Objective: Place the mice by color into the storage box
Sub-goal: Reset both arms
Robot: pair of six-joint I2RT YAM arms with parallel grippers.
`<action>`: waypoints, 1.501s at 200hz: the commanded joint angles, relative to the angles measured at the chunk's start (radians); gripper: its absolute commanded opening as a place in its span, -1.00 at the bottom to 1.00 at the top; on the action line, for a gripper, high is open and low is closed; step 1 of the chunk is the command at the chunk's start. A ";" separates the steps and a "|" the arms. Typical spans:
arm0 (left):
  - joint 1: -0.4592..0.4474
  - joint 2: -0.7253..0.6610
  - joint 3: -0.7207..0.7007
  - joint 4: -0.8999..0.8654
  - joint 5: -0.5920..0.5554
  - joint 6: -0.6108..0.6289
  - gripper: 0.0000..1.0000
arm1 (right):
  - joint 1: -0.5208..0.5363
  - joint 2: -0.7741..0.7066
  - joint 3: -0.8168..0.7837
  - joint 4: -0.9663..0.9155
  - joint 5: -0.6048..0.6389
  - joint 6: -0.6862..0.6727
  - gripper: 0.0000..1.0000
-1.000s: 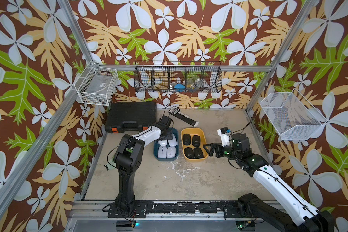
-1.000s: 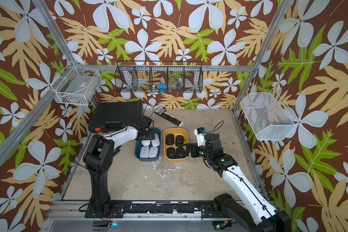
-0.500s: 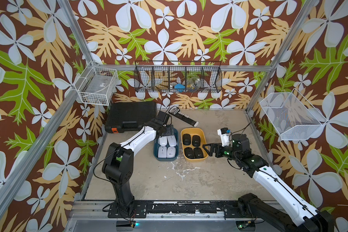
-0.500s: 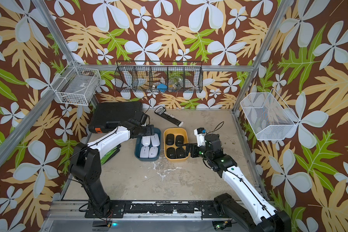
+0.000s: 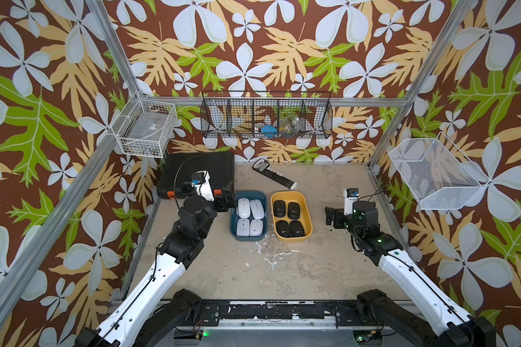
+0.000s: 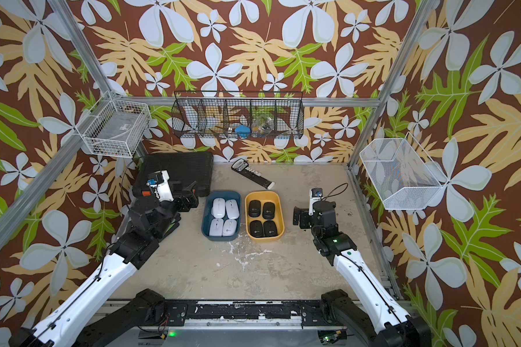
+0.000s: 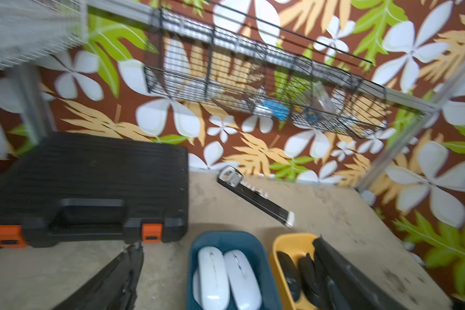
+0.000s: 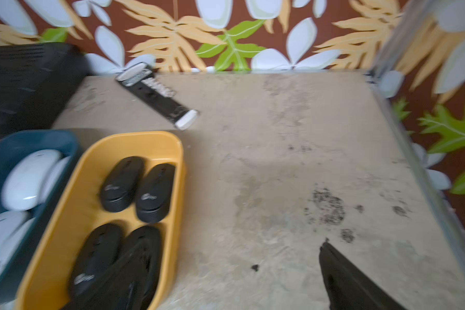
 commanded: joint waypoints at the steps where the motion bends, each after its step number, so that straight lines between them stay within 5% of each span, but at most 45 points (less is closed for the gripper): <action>1: 0.071 -0.031 -0.147 0.231 -0.144 0.113 1.00 | -0.072 -0.002 -0.073 0.207 0.122 -0.001 0.99; 39: 0.234 -0.017 -0.436 0.587 -0.099 0.133 1.00 | -0.098 0.032 -0.300 0.617 0.146 -0.058 0.99; 77: 0.251 0.141 -0.603 0.893 -0.062 0.172 0.99 | -0.104 0.146 -0.389 0.862 0.120 -0.102 0.99; 150: 0.262 0.581 -0.645 1.303 0.115 0.265 0.99 | -0.131 0.432 -0.504 1.355 0.105 -0.170 0.99; 164: 0.290 0.548 -0.616 1.188 0.166 0.245 1.00 | -0.135 0.568 -0.506 1.538 0.122 -0.182 0.99; 180: 0.314 0.572 -0.608 1.204 0.208 0.232 1.00 | -0.141 0.490 -0.464 1.318 0.093 -0.154 0.99; 195: 0.326 0.571 -0.593 1.180 0.222 0.221 1.00 | -0.147 0.542 -0.500 1.482 0.093 -0.170 0.99; 214: 0.333 0.566 -0.590 1.163 0.227 0.216 0.99 | -0.147 0.496 -0.476 1.357 0.084 -0.159 1.00; 300: 0.333 0.564 -0.593 1.168 0.222 0.214 1.00 | -0.147 0.507 -0.479 1.381 0.087 -0.162 1.00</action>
